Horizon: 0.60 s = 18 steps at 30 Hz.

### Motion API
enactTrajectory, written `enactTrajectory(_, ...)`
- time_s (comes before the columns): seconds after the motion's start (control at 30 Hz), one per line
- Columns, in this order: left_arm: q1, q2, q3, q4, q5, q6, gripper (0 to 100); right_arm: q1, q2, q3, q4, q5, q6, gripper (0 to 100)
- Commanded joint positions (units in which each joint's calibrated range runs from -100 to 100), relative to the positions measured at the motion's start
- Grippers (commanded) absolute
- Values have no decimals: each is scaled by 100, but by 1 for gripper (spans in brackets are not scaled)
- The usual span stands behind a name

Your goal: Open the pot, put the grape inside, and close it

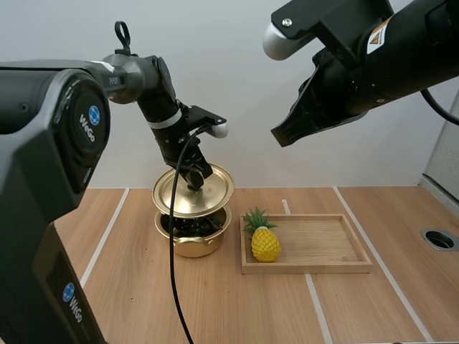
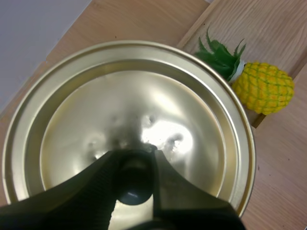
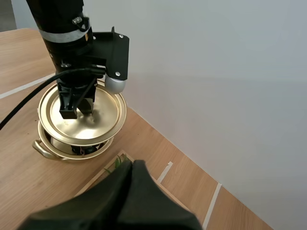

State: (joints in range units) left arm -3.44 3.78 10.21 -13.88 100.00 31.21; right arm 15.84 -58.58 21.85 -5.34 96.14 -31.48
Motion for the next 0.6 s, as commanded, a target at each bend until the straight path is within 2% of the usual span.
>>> enactTrajectory(0.0, -11, 149, 12, -7, 0, 25, 0, -31, -56, 22, -74, 29, 11, 0)
enactTrajectory(0.57, -11, 531, 83, 85, 0, 3, 0, -31, -56, 22, -74, 50, 11, 0)
